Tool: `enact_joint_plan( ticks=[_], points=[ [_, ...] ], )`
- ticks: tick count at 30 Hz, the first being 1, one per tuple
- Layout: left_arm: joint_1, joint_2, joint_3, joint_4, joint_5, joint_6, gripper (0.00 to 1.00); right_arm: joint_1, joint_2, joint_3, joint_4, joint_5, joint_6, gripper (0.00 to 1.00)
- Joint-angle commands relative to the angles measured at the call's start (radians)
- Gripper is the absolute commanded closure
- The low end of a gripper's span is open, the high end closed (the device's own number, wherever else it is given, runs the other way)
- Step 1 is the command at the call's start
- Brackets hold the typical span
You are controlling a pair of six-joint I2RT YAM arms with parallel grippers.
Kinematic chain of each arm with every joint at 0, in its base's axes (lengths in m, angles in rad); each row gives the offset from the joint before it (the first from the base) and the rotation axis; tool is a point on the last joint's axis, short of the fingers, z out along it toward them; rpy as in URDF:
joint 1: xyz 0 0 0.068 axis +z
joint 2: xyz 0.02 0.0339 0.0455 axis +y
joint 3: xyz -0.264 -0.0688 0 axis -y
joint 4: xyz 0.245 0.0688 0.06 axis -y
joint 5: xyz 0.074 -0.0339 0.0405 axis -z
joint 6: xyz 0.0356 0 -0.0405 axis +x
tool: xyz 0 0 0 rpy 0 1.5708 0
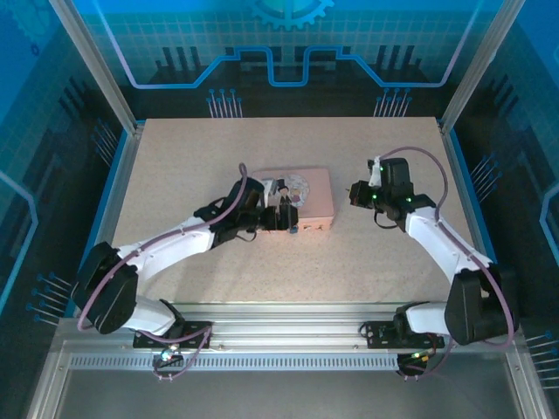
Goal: Unlock the padlock with the key
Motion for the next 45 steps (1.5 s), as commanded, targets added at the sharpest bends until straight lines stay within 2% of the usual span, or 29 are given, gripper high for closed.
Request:
enact_joint_plan(
  ticks=[1, 12, 28, 34, 40, 45],
  points=[
    [-0.013, -0.067, -0.071, 0.130, -0.061, -0.067, 0.19, 0.014, 0.062, 0.076, -0.065, 0.096, -0.049, 1.00],
    [-0.025, -0.013, -0.272, 0.460, -0.040, -0.126, 0.21, 0.093, 0.263, 0.164, -0.074, 0.155, -0.067, 1.00],
    [-0.045, 0.228, -0.396, 0.889, -0.033, -0.171, 0.17, 0.191, 0.272, 0.118, -0.061, 0.161, -0.032, 1.00],
    [-0.060, 0.311, -0.419, 1.034, -0.079, -0.172, 0.12, 0.214, 0.280, 0.120, -0.059, 0.163, -0.025, 1.00],
    [-0.077, 0.379, -0.430, 1.173, -0.092, -0.161, 0.12, 0.229, 0.291, 0.116, -0.054, 0.159, -0.020, 1.00],
    [-0.079, 0.380, -0.437, 1.204, -0.094, -0.142, 0.13, 0.232, 0.288, 0.112, -0.055, 0.160, -0.017, 1.00]
  ],
)
